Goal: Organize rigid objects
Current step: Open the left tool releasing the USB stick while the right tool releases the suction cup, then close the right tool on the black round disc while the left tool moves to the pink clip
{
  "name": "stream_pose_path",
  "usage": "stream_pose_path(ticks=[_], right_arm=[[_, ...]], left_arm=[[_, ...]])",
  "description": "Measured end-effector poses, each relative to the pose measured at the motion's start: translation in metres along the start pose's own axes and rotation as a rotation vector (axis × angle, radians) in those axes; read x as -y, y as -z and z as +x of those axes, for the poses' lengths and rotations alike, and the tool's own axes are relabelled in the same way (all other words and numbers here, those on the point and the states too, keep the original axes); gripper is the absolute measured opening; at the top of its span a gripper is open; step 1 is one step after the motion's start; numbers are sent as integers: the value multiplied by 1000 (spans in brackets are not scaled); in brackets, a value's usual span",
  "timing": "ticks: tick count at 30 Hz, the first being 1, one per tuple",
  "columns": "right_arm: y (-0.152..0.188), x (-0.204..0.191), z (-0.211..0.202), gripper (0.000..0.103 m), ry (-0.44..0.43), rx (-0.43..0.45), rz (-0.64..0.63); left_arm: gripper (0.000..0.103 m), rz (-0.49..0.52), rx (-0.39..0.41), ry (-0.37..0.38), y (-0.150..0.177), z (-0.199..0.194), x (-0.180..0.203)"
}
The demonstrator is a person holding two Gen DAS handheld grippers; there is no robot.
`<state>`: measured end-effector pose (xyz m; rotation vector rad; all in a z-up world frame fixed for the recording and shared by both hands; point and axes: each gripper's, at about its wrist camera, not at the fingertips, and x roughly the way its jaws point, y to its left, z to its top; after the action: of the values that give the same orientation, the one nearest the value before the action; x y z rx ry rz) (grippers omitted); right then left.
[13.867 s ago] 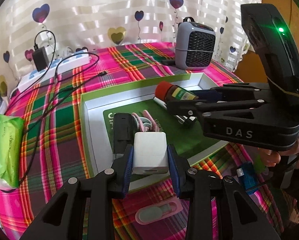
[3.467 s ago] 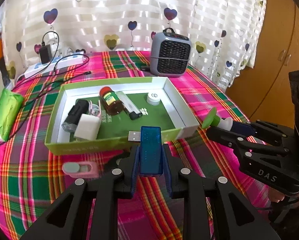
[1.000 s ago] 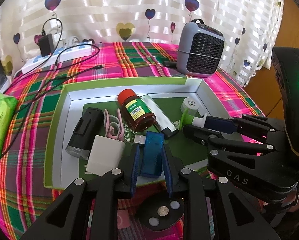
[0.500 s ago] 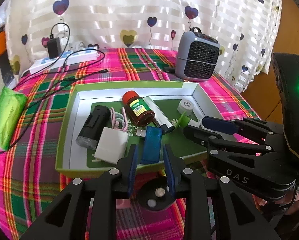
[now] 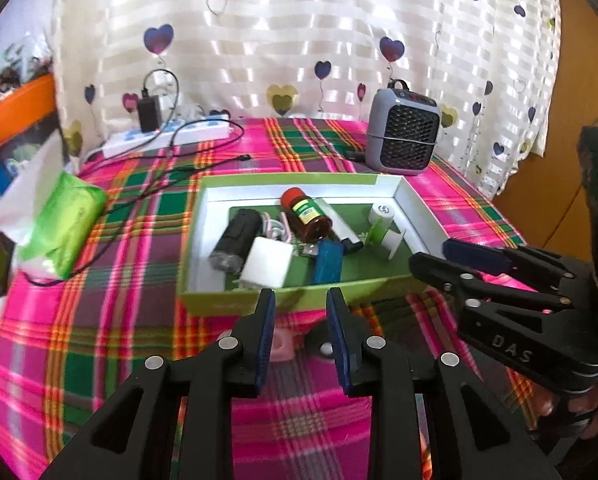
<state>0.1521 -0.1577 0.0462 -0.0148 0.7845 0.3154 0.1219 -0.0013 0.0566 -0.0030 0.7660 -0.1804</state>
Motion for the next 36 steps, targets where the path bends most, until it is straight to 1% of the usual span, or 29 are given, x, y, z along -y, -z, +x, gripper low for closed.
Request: stream_pose_path(ticks=[3,6,9,14,18,20,24,27,28,32,36], right_arm=[[7,-5,-8,39,4,13,8],[14,-11,-15,39,-9,15,21],[23,-18,-21,39,-13,13,25],[40,-27,-23,39,0,-14,37],[48,-35,-22,39,-8,-33,54],[50,-39,-22,39,-10,-31,55],[51,-48,-19,40,-41,-31,76],[50,-54,-14,48,-57,-29,77],[50,-56,-13,48,-58,-31,78],[45,-63,-2,49,-68,-42,78],[41,-67,12,49,-54,-70,73]], left_arm=[[25,3,5,-9,8,-11,-1],[25,25,25,-38,15,-22,-1],[25,4,33,-8,25,-34,-7],[25,-7,28,13,42,-44,-15],[25,-22,27,23,52,-50,-27],[25,-37,23,32,56,-51,-33],[25,-45,20,48,61,-51,-40],[25,-62,24,55,64,-51,-47],[25,-68,23,56,65,-52,-49],[25,-86,14,49,66,-49,-60],[26,-101,0,72,62,-42,-69]])
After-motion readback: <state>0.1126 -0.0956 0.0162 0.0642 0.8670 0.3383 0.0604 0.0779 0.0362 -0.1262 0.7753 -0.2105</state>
